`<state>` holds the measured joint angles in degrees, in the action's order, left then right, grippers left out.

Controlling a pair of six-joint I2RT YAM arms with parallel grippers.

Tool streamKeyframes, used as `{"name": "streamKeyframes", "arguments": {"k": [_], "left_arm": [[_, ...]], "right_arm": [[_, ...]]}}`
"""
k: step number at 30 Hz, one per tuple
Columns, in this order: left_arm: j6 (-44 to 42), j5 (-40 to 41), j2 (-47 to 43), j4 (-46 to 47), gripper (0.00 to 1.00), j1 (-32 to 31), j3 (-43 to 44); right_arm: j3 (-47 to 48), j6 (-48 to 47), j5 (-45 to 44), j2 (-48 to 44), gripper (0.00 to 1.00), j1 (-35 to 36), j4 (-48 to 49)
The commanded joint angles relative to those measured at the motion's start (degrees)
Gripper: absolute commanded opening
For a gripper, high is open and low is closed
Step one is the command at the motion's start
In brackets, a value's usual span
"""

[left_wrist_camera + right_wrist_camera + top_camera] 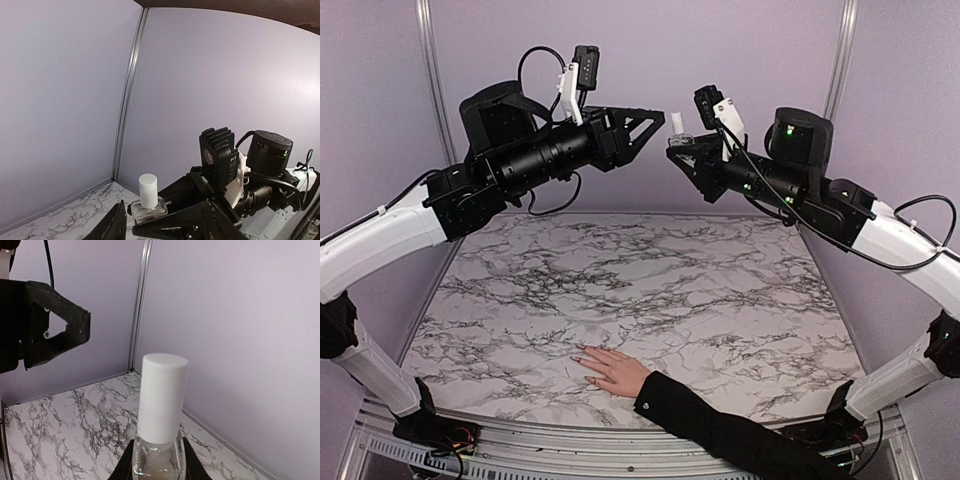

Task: Paint the nails
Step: Screw the nail polish bottle.

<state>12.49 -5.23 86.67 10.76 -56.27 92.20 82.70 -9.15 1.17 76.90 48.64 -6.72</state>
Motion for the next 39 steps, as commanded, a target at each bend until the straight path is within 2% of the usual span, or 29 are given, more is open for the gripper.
{"name": "streamKeyframes", "arguments": {"k": [1, 14, 24, 28, 33, 39], "left_arm": [[1.2, 9.97, 3.27, 0.4, 0.53, -0.67, 3.85], [3.48, 11.26, 9.13, -3.66, 0.48, -1.03, 10.3], [4.98, 11.16, 10.53, -4.53, 0.3, -0.95, 11.0], [6.12, 10.61, 10.57, -4.59, 0.3, -0.95, 10.48], [6.38, 12.27, 9.8, -5.02, 0.39, -0.87, 9.4], [6.0, 14.45, 8.32, -5.23, 0.4, -0.86, 7.97]], "right_arm": [[0.98, -0.61, -8.86, 1.08, 0.0, 1.47, -1.22], [1.71, -1.23, -8.58, 2.21, 0.0, 2.32, -2.61], [2.8, -2.54, -8.0, 2.9, 0.0, 2.5, -3.17], [3.14, -2.4, -8.34, 2.91, 0.0, 2.44, -3.05], [3.78, -2.12, -8.19, 2.99, 0.0, 2.5, -2.95], [3.7, -1.8, -8.2, 2.73, 0.0, 2.5, -3.06]]}}
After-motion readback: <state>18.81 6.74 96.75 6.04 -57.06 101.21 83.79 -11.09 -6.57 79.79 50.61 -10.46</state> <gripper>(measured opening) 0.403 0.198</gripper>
